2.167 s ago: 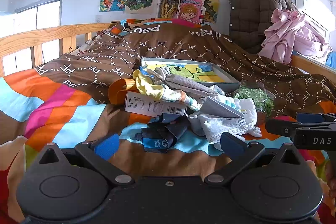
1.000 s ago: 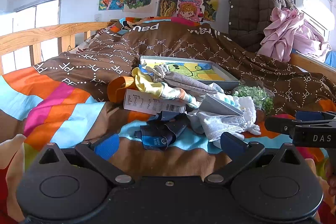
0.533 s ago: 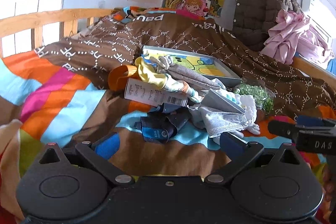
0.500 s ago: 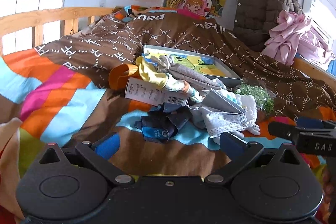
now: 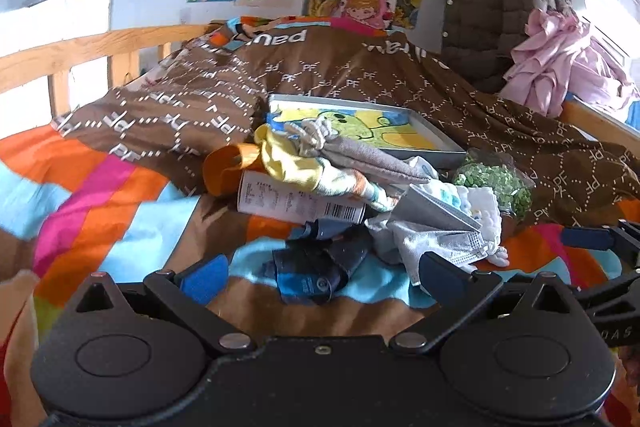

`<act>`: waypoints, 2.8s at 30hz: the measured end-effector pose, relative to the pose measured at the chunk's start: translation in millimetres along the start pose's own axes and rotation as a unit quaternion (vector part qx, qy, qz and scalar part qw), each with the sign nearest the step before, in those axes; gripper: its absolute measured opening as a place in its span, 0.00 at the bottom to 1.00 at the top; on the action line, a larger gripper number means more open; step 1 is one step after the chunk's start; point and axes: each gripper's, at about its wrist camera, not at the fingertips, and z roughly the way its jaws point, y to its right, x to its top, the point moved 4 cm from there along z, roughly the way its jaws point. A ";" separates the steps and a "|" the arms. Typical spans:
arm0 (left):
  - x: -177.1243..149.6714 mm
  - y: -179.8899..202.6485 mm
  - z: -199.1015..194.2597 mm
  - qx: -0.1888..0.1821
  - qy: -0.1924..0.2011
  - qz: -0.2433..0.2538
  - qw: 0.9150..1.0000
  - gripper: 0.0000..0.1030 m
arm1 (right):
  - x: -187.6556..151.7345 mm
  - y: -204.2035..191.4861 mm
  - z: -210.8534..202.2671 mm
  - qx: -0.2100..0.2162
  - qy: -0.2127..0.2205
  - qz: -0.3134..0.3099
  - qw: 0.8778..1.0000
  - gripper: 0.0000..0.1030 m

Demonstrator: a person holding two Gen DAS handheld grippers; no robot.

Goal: Organize soft objects
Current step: 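Lower the left gripper onto the dark navy cloth and close it, then grasp the white terry towel with the right gripper while the left holds the navy cloth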

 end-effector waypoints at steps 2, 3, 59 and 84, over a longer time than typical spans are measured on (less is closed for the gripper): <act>5.5 2.8 3.6 -0.005 0.003 0.029 1.000 0.98 | -1.0 0.4 7.5 0.016 -0.009 -0.019 1.000 1.00; 7.8 4.1 5.7 -0.008 0.003 0.043 0.999 0.98 | -2.3 1.5 12.1 0.021 -0.013 -0.032 0.999 1.00; -2.8 -4.0 84.7 -0.065 -0.149 0.017 0.987 0.10 | -18.7 -11.1 33.1 0.133 -0.059 0.004 0.989 0.69; 16.5 -8.3 5.7 -0.080 -0.054 -0.043 0.994 0.08 | 4.1 -36.1 -19.0 0.045 0.059 -0.087 0.993 0.68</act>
